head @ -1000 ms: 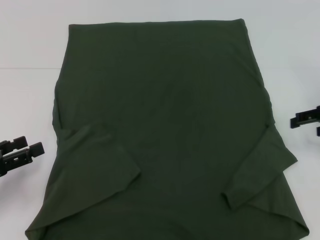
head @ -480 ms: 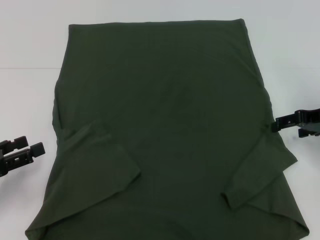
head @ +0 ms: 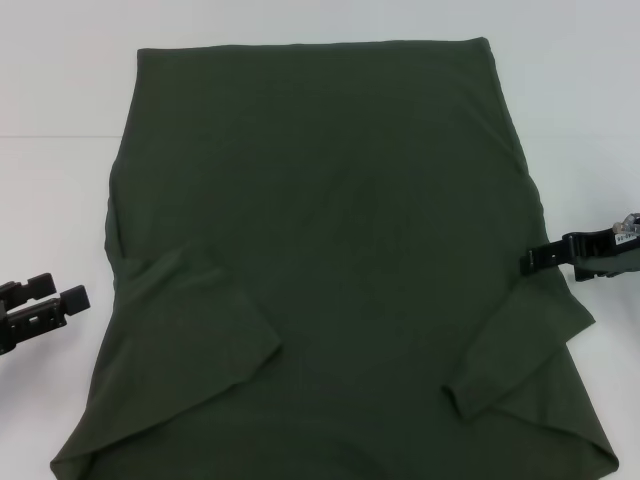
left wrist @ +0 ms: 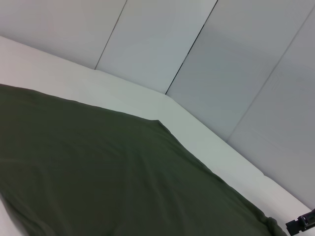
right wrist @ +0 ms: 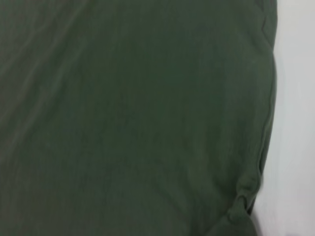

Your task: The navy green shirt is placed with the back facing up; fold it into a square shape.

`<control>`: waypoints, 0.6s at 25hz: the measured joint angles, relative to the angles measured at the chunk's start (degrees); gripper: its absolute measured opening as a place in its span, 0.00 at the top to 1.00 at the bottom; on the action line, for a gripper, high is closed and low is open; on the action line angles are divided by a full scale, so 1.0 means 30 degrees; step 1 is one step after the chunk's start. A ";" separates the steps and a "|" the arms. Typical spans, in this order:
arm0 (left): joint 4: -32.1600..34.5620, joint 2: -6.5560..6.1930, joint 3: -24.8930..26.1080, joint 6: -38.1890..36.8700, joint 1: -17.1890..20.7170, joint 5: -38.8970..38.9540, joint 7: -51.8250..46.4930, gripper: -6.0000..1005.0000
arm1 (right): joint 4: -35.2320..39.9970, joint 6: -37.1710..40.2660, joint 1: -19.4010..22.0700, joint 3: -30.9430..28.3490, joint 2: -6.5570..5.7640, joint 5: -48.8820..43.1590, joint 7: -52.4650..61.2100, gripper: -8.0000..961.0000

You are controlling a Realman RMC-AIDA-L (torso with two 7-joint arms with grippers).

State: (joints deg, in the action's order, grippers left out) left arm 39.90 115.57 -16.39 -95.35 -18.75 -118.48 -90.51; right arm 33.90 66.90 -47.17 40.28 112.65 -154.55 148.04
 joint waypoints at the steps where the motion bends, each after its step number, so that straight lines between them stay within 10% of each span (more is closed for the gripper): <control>1: 0.0000 0.0000 0.0010 0.0000 0.0002 0.0000 0.0005 0.17 | -0.0063 -0.0107 -0.0006 0.0046 0.0010 0.0000 -0.0054 0.05; 15: -0.0030 0.0032 -0.0007 -0.0005 0.0011 0.0111 0.0301 0.17 | -0.0424 -0.1097 0.0021 0.0137 0.0328 -0.0047 -0.1105 0.06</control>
State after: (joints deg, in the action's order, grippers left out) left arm 39.81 115.67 -16.41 -95.36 -18.72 -118.14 -89.61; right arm 32.62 63.61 -47.11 40.70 113.64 -154.69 144.73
